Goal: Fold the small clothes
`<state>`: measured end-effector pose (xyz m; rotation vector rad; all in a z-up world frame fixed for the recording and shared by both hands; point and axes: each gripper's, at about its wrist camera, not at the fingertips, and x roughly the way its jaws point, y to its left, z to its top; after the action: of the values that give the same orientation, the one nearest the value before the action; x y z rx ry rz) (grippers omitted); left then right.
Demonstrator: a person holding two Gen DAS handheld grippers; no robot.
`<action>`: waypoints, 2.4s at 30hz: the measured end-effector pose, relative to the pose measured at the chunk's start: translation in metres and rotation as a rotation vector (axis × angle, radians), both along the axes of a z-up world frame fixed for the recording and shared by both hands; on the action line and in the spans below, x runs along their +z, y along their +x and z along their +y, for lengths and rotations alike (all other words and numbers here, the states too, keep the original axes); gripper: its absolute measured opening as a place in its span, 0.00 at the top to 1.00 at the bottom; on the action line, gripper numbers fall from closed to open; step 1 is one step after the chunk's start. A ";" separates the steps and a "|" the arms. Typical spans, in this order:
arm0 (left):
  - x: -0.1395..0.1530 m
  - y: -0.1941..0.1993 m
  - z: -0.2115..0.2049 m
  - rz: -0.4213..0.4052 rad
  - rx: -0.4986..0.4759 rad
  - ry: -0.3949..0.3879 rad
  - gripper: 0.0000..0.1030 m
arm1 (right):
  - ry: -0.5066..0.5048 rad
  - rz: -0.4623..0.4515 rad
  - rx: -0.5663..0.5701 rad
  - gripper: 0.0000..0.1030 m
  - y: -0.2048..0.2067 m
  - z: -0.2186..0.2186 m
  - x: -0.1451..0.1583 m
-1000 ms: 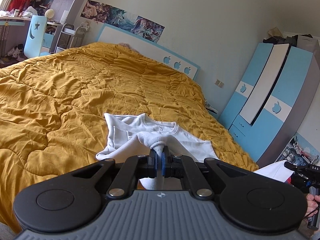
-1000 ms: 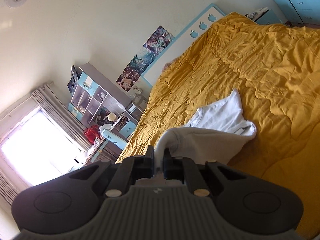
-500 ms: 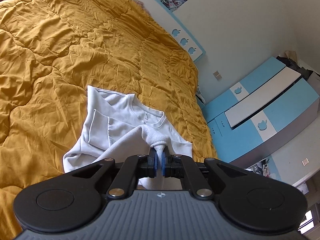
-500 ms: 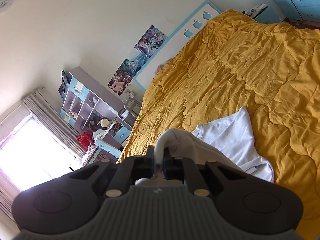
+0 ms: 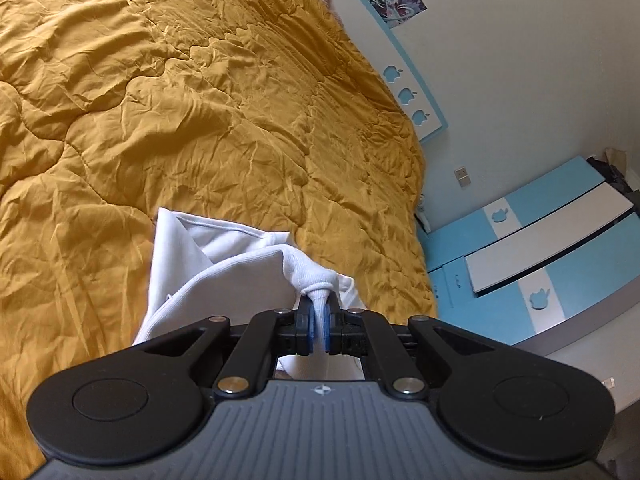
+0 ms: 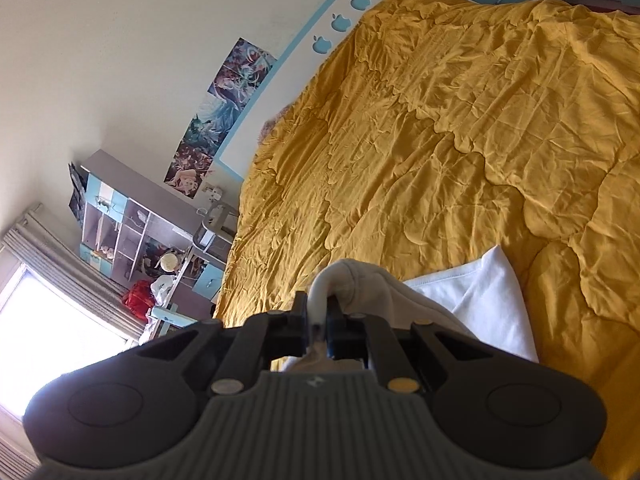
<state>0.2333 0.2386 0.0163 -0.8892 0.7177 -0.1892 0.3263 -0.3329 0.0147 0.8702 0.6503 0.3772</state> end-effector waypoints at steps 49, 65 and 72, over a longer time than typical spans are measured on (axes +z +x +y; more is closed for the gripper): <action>-0.135 -0.096 -0.011 0.144 0.187 -0.348 0.39 | 0.307 0.273 -0.159 0.20 -0.137 -0.013 -0.157; -0.177 -0.044 0.006 0.148 0.282 -0.482 0.57 | 0.424 0.221 -0.361 0.60 -0.115 0.010 -0.187; -0.153 -0.051 0.002 0.117 0.239 -0.348 0.87 | 0.421 0.208 -0.356 0.88 -0.120 0.008 -0.182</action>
<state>0.1821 0.2407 -0.1371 -1.3189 0.6908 -0.0489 0.2061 -0.3249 -0.1674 1.4167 0.6001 0.0998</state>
